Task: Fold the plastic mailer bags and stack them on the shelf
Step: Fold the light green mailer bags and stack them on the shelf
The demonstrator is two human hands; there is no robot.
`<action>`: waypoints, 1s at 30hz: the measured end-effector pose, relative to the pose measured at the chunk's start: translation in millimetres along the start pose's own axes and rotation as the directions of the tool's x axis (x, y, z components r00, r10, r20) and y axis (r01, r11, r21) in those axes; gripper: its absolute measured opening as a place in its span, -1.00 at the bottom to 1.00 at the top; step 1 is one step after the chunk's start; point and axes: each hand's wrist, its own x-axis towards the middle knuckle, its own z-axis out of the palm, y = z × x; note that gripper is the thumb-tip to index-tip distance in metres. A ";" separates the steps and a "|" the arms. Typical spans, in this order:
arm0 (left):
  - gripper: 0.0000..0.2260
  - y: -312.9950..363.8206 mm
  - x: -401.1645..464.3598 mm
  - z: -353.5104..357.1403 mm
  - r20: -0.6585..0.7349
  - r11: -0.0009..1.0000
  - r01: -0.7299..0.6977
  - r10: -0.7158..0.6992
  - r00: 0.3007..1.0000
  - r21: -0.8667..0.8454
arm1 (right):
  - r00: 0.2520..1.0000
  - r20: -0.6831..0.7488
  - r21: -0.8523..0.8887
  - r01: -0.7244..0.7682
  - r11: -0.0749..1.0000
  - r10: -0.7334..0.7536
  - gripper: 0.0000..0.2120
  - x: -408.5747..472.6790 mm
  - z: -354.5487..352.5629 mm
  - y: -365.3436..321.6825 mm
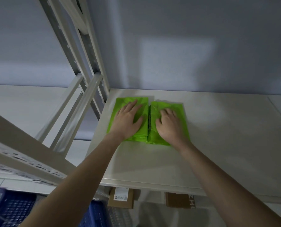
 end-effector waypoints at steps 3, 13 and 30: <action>-0.56 3.4 -0.3 4.8 0.041 0.999 -0.019 0.017 0.999 0.028 | 1.000 0.012 0.002 0.021 1.000 -0.021 -0.70 -0.5 3.7 -1.5; -0.58 10.6 1.7 -0.8 0.038 0.999 -0.037 0.036 0.999 0.018 | 0.996 -0.004 0.041 0.085 0.996 -0.085 -0.57 -0.6 -10.9 -6.2; -0.53 176.1 46.7 10.5 -0.088 0.966 -0.257 0.254 0.963 -0.027 | 0.965 -0.262 -0.074 -0.020 0.997 0.000 -0.55 -16.9 -143.2 128.2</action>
